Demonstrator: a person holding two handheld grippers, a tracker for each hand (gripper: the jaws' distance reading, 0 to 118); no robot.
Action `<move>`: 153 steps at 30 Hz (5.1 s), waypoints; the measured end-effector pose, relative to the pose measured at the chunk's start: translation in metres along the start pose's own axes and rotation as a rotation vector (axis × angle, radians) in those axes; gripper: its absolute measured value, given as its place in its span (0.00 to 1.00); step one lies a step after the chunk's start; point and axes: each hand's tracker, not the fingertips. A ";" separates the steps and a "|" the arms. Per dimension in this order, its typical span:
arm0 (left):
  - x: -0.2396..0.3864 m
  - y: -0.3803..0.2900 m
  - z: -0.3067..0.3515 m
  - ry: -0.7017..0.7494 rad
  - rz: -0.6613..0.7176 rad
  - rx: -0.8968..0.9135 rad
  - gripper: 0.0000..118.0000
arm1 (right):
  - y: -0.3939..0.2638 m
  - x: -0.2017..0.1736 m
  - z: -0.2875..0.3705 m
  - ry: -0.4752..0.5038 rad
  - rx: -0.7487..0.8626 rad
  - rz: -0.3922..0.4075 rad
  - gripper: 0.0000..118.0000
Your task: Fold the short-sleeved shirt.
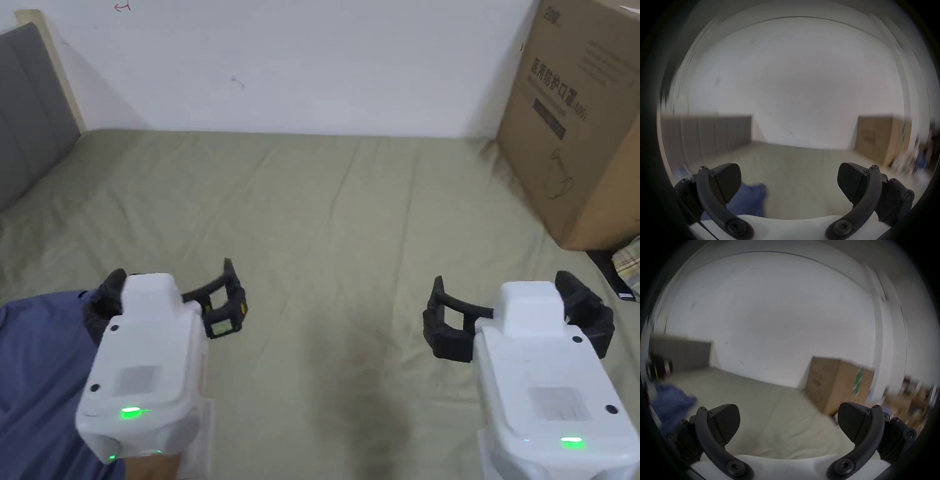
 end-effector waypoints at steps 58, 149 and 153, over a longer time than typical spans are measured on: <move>-0.003 0.010 0.006 -0.035 0.072 0.000 0.00 | -0.001 -0.011 -0.001 0.016 -0.043 -0.006 0.01; -0.220 0.004 -0.024 -0.223 0.398 -0.633 0.01 | -0.008 -0.107 -0.062 0.324 -0.140 -0.036 0.01; -0.193 0.074 -0.045 -0.346 0.346 -0.557 0.01 | -0.001 -0.082 -0.053 0.284 -0.113 -0.058 0.01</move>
